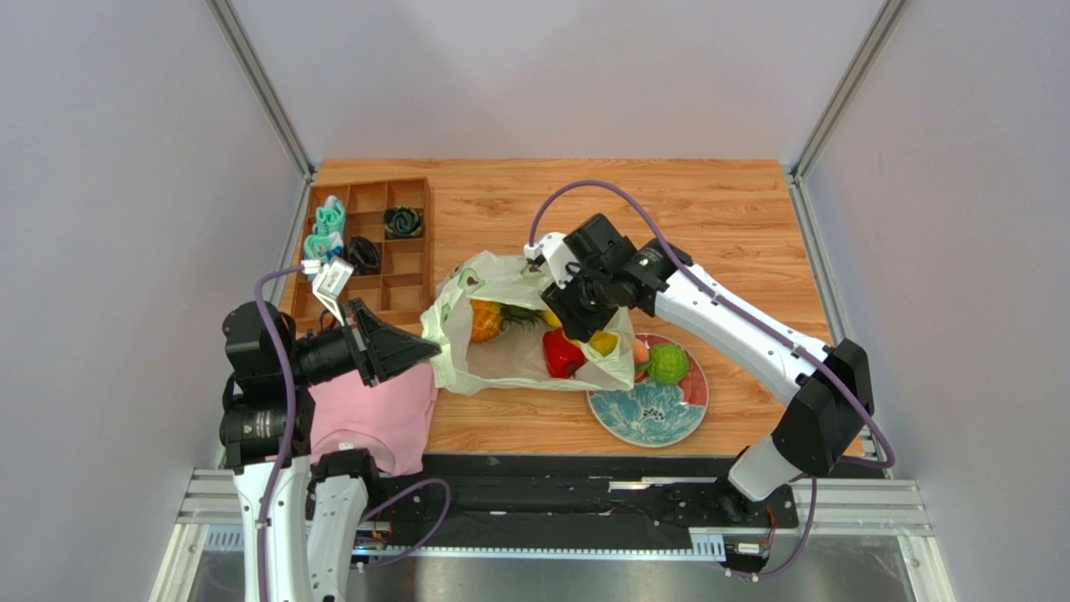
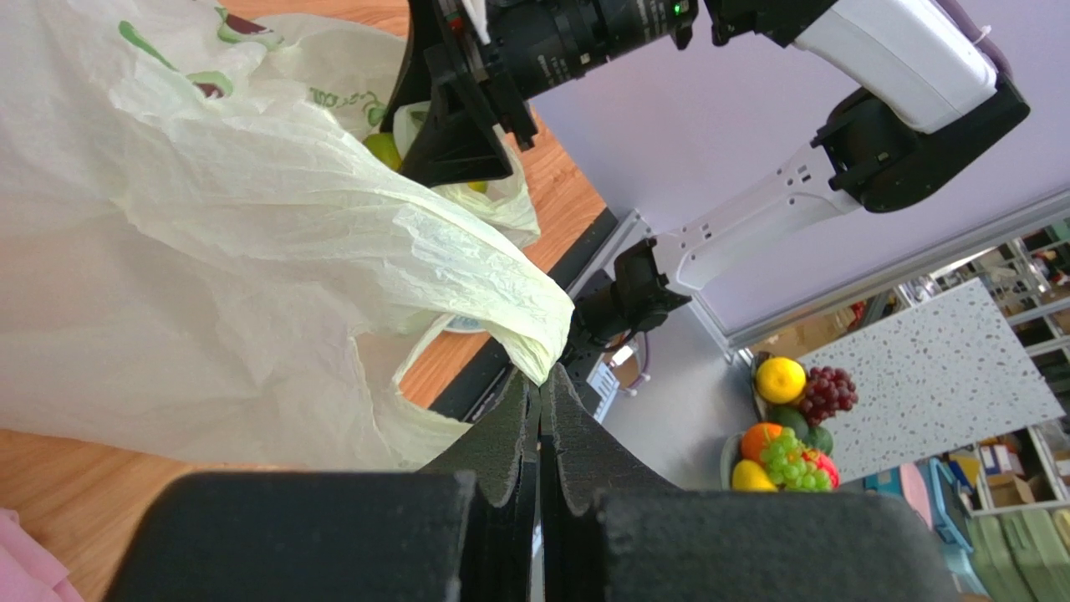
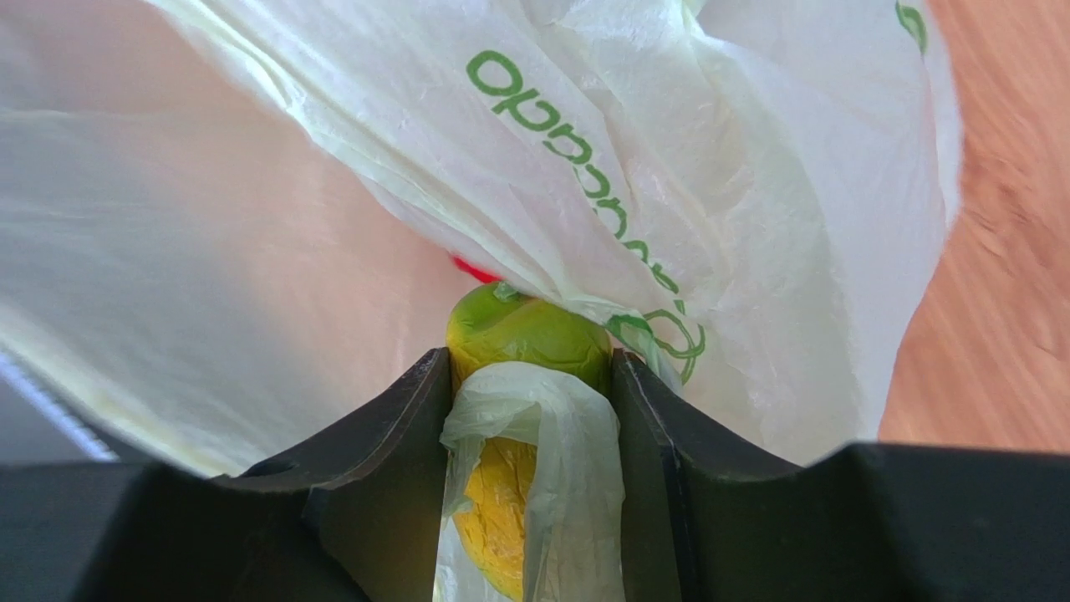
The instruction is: Take the fake fruits out of the plastic bag
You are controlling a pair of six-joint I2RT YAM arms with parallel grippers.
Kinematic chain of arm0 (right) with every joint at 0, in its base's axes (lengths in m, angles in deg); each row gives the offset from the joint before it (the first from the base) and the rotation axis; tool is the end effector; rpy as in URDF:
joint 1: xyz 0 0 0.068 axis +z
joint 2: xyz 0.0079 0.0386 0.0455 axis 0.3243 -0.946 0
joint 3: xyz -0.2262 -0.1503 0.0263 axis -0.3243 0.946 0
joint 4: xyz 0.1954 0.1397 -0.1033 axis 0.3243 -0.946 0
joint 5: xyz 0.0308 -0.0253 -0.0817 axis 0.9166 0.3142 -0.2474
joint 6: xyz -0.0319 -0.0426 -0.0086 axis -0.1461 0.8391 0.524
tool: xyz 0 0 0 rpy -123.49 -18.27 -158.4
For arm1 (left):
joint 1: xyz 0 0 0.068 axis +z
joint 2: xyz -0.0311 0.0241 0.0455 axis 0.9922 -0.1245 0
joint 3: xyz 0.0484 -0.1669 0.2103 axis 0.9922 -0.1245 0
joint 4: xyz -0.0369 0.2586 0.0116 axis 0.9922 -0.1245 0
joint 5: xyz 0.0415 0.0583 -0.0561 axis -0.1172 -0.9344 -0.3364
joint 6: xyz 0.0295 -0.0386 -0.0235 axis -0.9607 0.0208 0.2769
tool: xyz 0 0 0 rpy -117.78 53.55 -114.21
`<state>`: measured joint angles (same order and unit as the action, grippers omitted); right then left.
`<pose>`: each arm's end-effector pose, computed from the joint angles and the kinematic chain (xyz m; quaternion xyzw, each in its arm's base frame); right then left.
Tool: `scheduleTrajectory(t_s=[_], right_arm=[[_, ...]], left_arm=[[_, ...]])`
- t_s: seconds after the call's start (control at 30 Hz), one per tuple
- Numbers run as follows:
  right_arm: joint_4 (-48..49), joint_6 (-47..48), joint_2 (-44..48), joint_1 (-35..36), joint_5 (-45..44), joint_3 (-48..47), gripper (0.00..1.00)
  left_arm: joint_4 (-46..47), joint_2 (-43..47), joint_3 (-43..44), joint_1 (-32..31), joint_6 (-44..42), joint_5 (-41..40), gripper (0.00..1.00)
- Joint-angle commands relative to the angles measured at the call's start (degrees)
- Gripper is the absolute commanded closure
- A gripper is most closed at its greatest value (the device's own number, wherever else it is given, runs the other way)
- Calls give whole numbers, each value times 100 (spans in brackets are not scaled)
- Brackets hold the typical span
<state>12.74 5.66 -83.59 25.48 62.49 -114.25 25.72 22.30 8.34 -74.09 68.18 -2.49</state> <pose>0.2268 0.2266 0.3104 -0.4550 0.8533 0.1156 0.2269 0.0910 -0.0200 0.3651 0.1097 0.7269 -0.5457 0.4021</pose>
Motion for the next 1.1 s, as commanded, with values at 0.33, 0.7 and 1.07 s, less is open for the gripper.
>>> scheduleTrajectory(t_s=[0.33,0.7,1.07], right_arm=[[987,-1687,-598,33,4072,-2274,63],[716,-1063,-561,-28,3871,-1159,63],[1031,-1343,-1696,999,2387,-835,54]], left_arm=[[466,-921,210,-14,25,-186,100],[512,-1301,211,-14,16,-581,100],[-1043,-370,-906,399,-204,-2066,100]])
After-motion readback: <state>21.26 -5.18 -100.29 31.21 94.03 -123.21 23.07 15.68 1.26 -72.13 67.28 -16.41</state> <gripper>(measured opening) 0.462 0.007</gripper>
